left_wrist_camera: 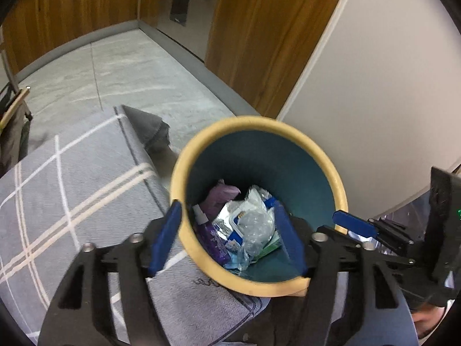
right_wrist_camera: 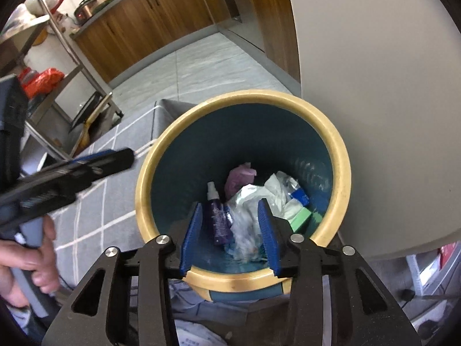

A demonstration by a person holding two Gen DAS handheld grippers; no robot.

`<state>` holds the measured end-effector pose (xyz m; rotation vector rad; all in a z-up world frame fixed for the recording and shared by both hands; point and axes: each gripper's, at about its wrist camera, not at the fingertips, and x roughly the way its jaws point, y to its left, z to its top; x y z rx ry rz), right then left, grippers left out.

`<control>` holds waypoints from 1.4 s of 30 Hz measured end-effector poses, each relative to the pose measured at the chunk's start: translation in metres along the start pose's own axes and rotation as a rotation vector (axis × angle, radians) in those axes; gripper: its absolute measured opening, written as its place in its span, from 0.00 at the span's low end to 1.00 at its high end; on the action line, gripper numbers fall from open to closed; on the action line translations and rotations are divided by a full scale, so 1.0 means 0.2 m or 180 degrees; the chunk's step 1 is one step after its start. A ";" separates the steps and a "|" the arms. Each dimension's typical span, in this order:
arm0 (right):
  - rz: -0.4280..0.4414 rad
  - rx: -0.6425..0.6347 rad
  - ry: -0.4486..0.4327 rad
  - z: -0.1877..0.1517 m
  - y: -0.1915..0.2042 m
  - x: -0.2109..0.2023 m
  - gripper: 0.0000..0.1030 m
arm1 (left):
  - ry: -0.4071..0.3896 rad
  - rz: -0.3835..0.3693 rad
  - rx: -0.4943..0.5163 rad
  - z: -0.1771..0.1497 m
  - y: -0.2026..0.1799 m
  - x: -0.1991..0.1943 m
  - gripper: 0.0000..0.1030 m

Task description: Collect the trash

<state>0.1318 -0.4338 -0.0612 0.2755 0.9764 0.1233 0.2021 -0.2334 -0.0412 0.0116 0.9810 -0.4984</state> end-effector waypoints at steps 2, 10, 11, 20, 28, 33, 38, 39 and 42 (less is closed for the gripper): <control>-0.0059 -0.0036 -0.0074 0.00 0.01 -0.03 0.68 | -0.0102 0.0026 -0.0052 0.00 0.01 -0.07 0.78; -0.0246 -0.0231 -0.0454 -0.01 0.07 -0.28 0.90 | -0.0506 0.0252 -0.0108 -0.01 0.00 -0.35 0.94; -0.0277 -0.0267 -0.0500 -0.01 0.07 -0.31 0.91 | -0.0542 0.0280 -0.0098 -0.02 -0.01 -0.38 0.94; -0.0468 -0.0449 -0.0840 -0.11 0.12 -0.62 0.95 | -0.0733 0.0400 0.0026 -0.12 -0.13 -0.55 0.94; -0.0536 -0.0479 -0.0974 -0.22 0.10 -0.75 0.95 | -0.0840 0.0559 0.0058 -0.23 -0.20 -0.64 0.94; -0.0507 -0.0398 -0.1057 -0.27 0.07 -0.81 0.95 | -0.0764 0.0488 0.0076 -0.30 -0.22 -0.64 0.94; -0.0446 -0.0376 -0.1089 -0.28 0.07 -0.81 0.95 | -0.0735 0.0463 0.0146 -0.34 -0.25 -0.62 0.94; -0.0436 -0.0370 -0.1088 -0.28 0.06 -0.80 0.95 | -0.0732 0.0468 0.0156 -0.34 -0.26 -0.61 0.94; -0.0404 -0.0353 -0.1097 -0.28 0.06 -0.80 0.95 | -0.0729 0.0464 0.0176 -0.35 -0.27 -0.60 0.94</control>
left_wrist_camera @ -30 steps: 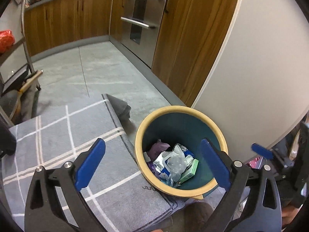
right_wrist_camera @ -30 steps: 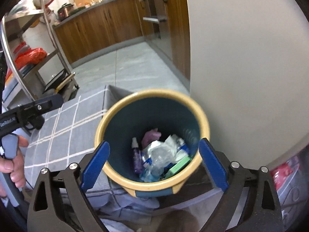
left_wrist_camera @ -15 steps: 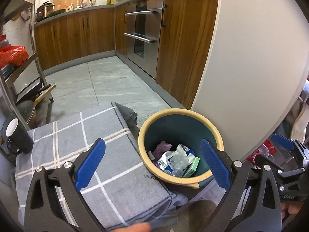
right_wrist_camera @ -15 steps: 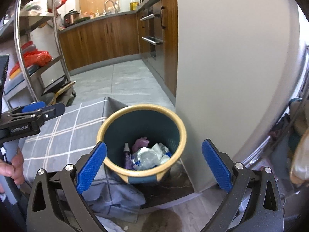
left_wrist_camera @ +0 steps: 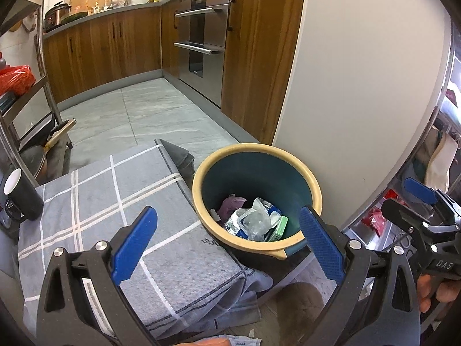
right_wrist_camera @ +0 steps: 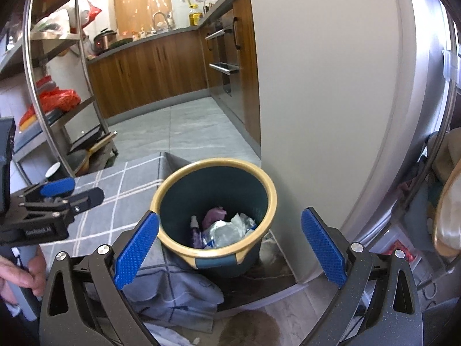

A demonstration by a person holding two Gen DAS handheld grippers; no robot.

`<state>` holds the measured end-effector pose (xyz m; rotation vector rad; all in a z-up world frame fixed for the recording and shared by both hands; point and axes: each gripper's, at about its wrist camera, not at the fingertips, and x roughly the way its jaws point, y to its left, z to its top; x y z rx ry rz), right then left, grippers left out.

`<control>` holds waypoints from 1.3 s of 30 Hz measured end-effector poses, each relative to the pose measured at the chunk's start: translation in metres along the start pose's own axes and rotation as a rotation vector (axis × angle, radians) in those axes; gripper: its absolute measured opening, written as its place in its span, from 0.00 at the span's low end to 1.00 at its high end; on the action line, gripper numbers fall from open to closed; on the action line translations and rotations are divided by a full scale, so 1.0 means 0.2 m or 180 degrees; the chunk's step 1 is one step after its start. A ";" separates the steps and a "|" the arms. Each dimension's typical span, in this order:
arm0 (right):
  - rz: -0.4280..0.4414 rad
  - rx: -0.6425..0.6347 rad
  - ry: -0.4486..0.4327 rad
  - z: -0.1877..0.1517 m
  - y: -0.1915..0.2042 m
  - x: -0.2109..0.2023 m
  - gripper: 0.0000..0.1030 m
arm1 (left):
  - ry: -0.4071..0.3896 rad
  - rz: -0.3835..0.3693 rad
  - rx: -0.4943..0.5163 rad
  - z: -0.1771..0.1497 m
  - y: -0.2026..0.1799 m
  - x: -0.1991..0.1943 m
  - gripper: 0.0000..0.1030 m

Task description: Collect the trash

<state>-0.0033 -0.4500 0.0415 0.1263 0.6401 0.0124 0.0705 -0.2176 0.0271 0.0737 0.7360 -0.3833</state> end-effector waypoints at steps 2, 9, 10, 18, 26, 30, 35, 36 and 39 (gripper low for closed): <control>0.0011 0.0006 -0.0001 0.00 0.01 0.00 0.95 | 0.0009 0.0005 0.0015 0.00 -0.01 0.01 0.94; 0.0017 0.0011 0.0000 0.00 0.00 0.00 0.95 | 0.0026 -0.0001 0.0031 -0.01 -0.02 0.02 0.94; 0.0021 0.0016 0.0000 0.00 0.00 0.00 0.95 | 0.0026 -0.0002 0.0031 -0.01 -0.02 0.02 0.94; 0.0029 0.0044 0.0005 0.00 0.01 0.00 0.95 | 0.0030 -0.0001 0.0022 -0.01 -0.02 0.02 0.94; 0.0023 0.0048 0.0006 -0.01 0.01 -0.01 0.95 | 0.0036 0.0010 0.0035 -0.01 -0.02 0.02 0.94; 0.0023 0.0049 0.0009 -0.01 0.01 -0.01 0.95 | 0.0033 0.0015 0.0037 0.00 -0.02 0.02 0.94; 0.0021 0.0048 0.0009 -0.01 0.01 -0.01 0.95 | 0.0034 0.0020 0.0037 0.00 -0.02 0.03 0.94; 0.0020 0.0049 0.0009 -0.01 0.01 -0.01 0.95 | 0.0036 0.0024 0.0039 0.00 -0.02 0.03 0.94; 0.0025 0.0050 0.0010 -0.01 0.01 -0.01 0.95 | 0.0040 0.0026 0.0033 0.00 -0.03 0.03 0.94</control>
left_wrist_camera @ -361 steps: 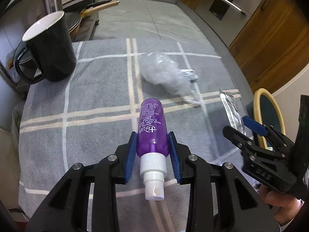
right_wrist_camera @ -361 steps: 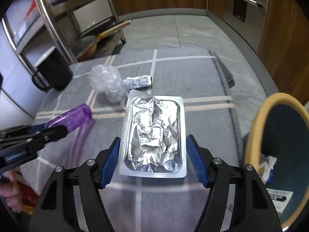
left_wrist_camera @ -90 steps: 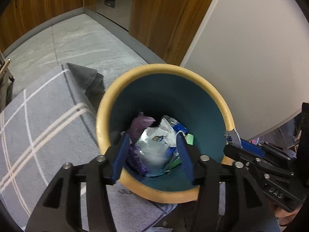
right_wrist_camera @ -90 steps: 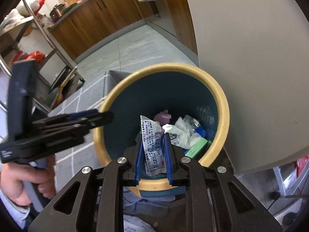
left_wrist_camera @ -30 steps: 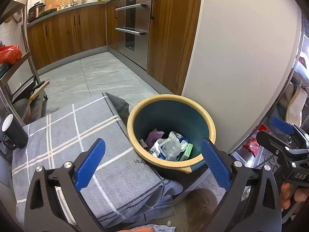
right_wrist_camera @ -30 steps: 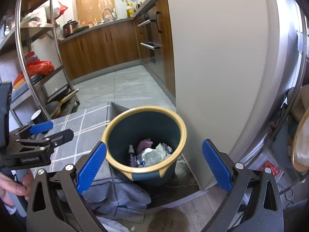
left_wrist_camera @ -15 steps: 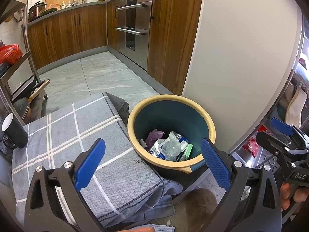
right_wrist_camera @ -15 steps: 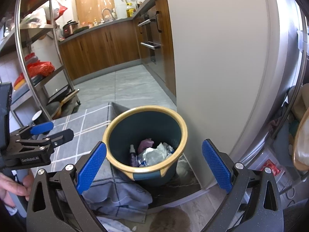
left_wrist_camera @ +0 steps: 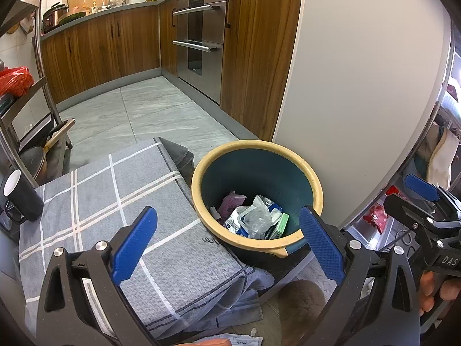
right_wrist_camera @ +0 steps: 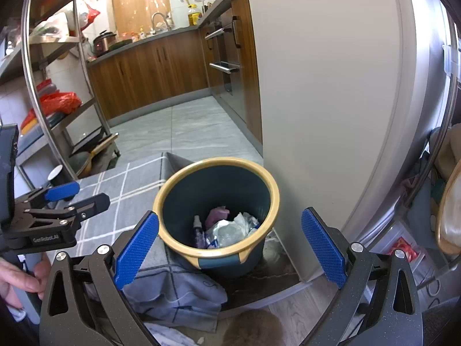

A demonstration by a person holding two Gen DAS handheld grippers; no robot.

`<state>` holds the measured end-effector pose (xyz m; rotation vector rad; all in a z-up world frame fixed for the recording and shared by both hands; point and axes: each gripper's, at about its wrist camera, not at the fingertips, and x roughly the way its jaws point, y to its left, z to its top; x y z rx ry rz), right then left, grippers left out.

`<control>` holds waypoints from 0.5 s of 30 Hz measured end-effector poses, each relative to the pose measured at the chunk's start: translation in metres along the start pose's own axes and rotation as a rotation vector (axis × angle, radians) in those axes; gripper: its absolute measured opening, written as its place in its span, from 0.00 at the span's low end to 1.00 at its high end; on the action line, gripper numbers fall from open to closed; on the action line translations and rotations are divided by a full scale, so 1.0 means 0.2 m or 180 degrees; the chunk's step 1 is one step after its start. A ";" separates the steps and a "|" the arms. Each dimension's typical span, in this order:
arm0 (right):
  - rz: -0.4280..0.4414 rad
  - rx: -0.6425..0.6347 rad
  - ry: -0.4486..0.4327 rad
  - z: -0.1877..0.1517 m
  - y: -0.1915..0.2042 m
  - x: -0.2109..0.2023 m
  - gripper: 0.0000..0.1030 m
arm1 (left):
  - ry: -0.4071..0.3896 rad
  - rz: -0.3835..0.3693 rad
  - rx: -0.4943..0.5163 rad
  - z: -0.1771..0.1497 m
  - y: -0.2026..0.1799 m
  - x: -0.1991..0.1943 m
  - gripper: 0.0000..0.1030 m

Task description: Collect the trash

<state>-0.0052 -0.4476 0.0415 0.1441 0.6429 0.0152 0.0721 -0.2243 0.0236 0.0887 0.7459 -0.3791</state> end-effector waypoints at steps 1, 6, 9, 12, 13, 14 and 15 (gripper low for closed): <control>-0.0001 -0.0002 0.0002 0.00 0.00 0.00 0.95 | -0.0001 0.0002 0.0003 0.00 0.00 0.00 0.94; -0.0002 -0.0001 0.0002 0.00 0.00 0.00 0.95 | 0.0000 0.0003 0.0002 0.00 0.00 0.00 0.94; -0.0001 -0.0001 0.0000 0.00 0.00 0.00 0.95 | 0.0000 0.0004 -0.0001 0.00 0.00 0.00 0.94; 0.0001 0.0001 0.0001 0.00 0.00 0.00 0.95 | 0.0008 0.0008 -0.0002 0.00 0.00 0.00 0.94; 0.0002 -0.0001 0.0000 0.00 0.00 0.00 0.95 | 0.0008 0.0010 -0.0003 0.00 0.00 0.00 0.94; 0.0001 -0.0003 0.0001 0.00 0.00 0.00 0.95 | 0.0007 0.0009 -0.0001 0.00 0.00 0.00 0.94; 0.0000 -0.0005 0.0001 0.00 0.00 0.00 0.95 | 0.0006 0.0009 0.0000 0.00 0.00 0.00 0.94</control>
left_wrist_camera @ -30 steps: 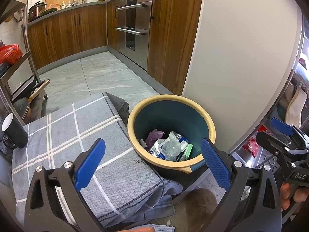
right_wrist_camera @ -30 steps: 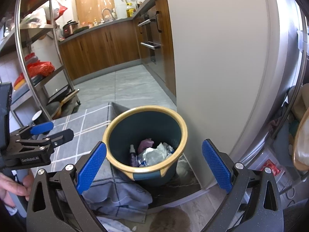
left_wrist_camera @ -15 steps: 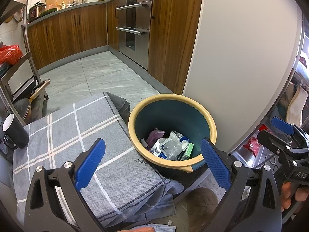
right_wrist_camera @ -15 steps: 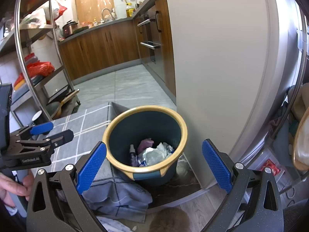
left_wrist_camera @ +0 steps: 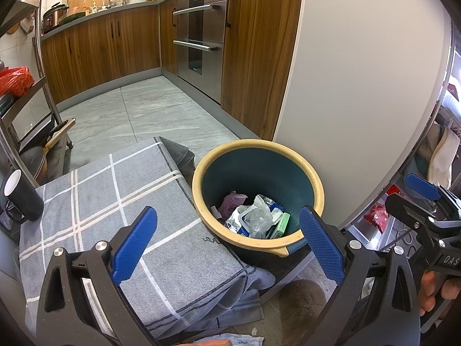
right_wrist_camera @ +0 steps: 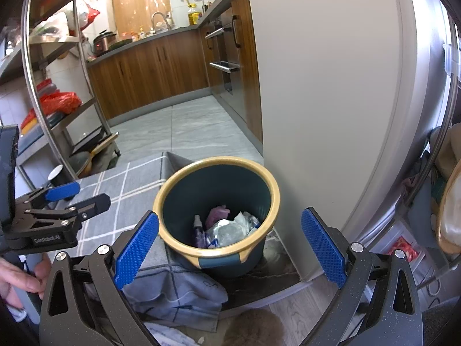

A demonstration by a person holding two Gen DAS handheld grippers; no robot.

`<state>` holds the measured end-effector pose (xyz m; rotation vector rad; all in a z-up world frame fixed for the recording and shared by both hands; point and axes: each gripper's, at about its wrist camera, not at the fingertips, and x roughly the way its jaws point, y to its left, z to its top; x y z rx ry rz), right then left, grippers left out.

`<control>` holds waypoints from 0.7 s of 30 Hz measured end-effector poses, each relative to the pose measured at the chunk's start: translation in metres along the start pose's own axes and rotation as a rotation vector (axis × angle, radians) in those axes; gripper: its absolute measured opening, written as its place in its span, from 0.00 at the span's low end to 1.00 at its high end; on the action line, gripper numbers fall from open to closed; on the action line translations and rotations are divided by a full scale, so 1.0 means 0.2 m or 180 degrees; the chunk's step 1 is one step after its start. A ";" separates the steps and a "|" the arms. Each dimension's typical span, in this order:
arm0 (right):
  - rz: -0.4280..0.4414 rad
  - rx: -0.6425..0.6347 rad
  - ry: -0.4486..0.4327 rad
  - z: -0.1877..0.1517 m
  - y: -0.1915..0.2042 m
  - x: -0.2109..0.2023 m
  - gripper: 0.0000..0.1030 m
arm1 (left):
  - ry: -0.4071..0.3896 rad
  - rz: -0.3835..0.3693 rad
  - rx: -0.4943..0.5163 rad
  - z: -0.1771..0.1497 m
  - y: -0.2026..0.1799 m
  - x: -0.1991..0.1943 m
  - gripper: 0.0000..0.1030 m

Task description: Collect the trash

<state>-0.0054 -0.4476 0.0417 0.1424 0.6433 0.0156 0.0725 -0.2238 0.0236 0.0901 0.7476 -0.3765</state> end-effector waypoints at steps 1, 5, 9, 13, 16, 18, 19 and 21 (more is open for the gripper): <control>-0.0001 0.0004 -0.0001 0.00 0.00 0.00 0.95 | 0.0002 0.0000 0.0000 0.00 0.00 0.00 0.94; 0.0002 0.0005 0.0000 0.00 0.00 0.00 0.95 | -0.0005 -0.0016 -0.0008 0.00 0.00 0.00 0.94; 0.0004 0.0010 0.0000 0.00 0.00 0.00 0.95 | -0.0035 -0.0053 -0.0024 0.00 0.00 0.00 0.94; 0.0003 0.0005 0.0002 0.00 0.00 0.00 0.95 | -0.0039 -0.0047 -0.0010 0.00 0.01 -0.01 0.94; 0.0004 0.0010 0.0000 0.00 0.00 0.00 0.95 | -0.0019 -0.0037 -0.0002 0.00 0.01 0.00 0.94; 0.0004 0.0010 0.0001 0.00 0.00 0.00 0.95 | -0.0011 -0.0035 -0.0004 0.00 0.00 0.00 0.94; 0.0005 0.0008 0.0001 0.00 -0.01 0.00 0.95 | -0.0005 -0.0032 -0.0008 0.00 0.00 0.00 0.94; 0.0005 0.0009 0.0001 0.00 -0.01 0.00 0.95 | 0.0004 -0.0023 -0.0010 0.00 0.01 0.01 0.94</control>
